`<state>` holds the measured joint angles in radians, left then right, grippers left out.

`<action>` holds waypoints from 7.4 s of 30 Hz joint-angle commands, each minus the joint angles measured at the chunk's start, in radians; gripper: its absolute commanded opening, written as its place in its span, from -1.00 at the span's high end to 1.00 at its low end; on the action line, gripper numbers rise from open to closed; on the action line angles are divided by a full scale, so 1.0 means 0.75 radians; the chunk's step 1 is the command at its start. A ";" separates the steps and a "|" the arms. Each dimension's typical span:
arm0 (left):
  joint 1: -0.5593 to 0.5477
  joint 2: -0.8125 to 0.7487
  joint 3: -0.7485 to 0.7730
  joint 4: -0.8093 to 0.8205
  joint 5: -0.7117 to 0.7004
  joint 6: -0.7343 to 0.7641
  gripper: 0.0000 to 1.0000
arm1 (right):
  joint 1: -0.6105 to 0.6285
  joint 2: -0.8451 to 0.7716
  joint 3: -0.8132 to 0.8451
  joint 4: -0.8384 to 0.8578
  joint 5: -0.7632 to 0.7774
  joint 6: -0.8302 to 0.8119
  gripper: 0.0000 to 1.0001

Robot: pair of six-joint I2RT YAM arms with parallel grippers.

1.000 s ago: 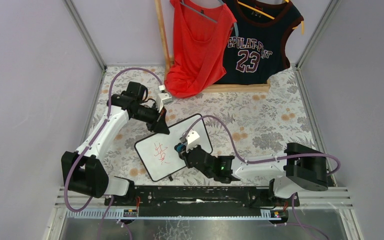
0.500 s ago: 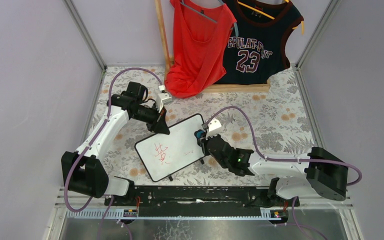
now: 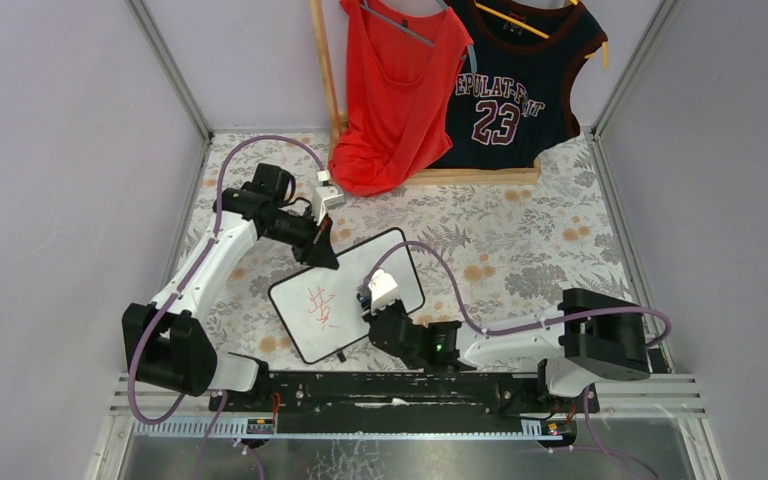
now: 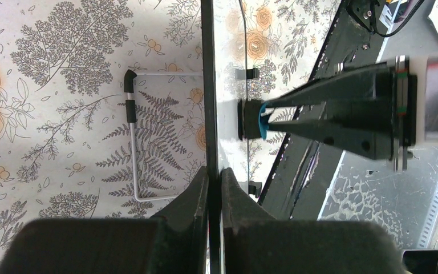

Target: Erase the whiteboard

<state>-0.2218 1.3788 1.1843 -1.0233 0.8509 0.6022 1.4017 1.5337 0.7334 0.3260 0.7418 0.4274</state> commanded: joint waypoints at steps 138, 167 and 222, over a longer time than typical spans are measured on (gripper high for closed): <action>-0.052 0.023 -0.164 -0.109 -0.117 0.098 1.00 | 0.070 0.540 0.983 -0.221 -0.128 -0.152 1.00; -0.052 0.020 -0.169 -0.108 -0.128 0.093 1.00 | 0.037 0.256 0.469 -0.214 0.037 0.034 1.00; -0.054 0.015 -0.164 -0.108 -0.127 0.086 1.00 | 0.138 0.333 0.405 -0.366 0.123 0.234 1.00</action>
<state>-0.2207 1.3510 1.1366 -0.9562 0.8791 0.6048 1.5620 1.8702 1.1614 0.1085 0.7761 0.5098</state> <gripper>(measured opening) 0.036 0.248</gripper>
